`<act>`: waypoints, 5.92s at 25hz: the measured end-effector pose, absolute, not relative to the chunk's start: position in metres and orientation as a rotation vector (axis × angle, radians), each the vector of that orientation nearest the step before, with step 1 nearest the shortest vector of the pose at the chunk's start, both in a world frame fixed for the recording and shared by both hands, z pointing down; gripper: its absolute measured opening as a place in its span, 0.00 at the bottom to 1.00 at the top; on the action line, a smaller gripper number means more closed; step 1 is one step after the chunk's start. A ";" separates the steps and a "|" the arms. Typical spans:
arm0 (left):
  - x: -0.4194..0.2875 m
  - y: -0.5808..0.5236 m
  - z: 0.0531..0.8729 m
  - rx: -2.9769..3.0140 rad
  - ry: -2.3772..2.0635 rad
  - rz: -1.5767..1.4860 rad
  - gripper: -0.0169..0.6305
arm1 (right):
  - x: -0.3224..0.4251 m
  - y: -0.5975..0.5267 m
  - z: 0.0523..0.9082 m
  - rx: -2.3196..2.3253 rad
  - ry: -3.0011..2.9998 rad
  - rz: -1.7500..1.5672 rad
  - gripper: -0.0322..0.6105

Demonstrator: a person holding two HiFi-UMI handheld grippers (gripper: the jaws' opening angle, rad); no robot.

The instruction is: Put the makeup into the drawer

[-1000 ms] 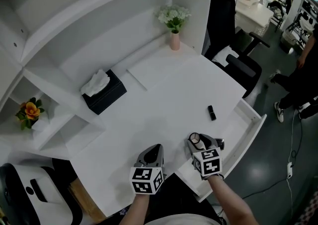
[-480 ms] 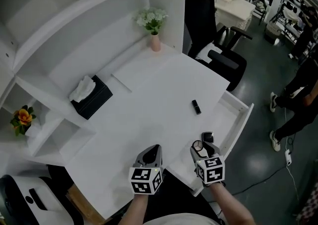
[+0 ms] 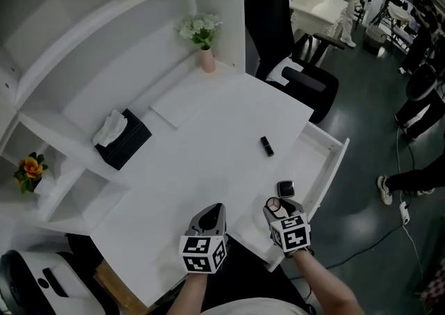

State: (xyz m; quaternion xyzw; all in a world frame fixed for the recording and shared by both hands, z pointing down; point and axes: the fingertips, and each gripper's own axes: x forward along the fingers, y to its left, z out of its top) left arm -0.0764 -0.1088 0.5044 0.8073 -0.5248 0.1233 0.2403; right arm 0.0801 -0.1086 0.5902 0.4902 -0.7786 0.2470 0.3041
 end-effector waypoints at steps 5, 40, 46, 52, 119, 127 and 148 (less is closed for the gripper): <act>-0.082 -0.110 0.508 2.181 -1.461 0.348 0.03 | 0.077 -0.122 0.609 1.258 -2.036 0.645 0.39; -0.104 -0.149 0.532 1.987 -1.607 0.378 0.03 | 0.077 -0.174 0.714 1.066 -1.894 0.748 0.39; -0.104 -0.153 0.534 1.978 -1.612 0.384 0.03 | 0.078 -0.177 0.719 1.065 -1.888 0.744 0.39; -0.102 -0.153 0.536 1.973 -1.605 0.375 0.03 | 0.077 -0.180 0.719 1.065 -1.887 0.704 0.39; -0.101 -0.188 0.520 2.039 -1.544 0.241 0.03 | 0.086 -0.306 0.588 1.267 -2.004 0.583 0.30; -0.105 -0.179 0.519 2.028 -1.556 0.238 0.03 | 0.084 -0.305 0.589 1.269 -1.993 0.564 0.21; -0.092 -0.134 0.506 2.147 -1.479 0.267 0.03 | 0.096 -0.153 0.571 1.385 -2.022 0.694 0.21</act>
